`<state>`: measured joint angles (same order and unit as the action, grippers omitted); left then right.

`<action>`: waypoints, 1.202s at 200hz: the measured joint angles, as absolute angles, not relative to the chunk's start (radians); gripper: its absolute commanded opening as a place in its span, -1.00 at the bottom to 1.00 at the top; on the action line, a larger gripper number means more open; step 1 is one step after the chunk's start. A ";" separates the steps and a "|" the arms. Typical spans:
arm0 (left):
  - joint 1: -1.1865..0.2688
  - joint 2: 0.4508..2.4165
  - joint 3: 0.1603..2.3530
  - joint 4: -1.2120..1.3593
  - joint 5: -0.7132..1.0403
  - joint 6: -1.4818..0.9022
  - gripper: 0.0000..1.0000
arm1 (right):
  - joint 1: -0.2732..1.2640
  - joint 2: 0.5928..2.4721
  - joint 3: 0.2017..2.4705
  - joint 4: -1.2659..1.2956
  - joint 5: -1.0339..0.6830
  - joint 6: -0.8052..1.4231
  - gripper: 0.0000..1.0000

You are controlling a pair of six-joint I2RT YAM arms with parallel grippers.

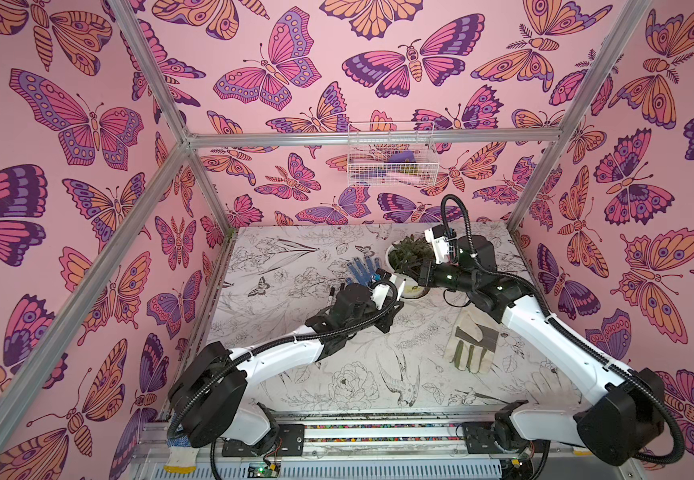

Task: Insert the pens into the pen caps
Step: 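Lift the black cap with the right gripper toward the upright marker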

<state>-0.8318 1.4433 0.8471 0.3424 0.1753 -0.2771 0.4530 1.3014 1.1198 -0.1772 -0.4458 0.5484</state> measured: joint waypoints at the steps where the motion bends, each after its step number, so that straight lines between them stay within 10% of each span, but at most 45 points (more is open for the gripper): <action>1: -0.832 1.443 0.847 0.342 0.175 -0.277 -1.00 | 0.453 1.301 1.120 -0.178 -0.446 0.548 -0.90; 240: -0.819 1.449 0.847 0.375 0.190 -0.279 -1.00 | 0.453 1.259 1.039 -0.160 -0.511 0.560 -0.92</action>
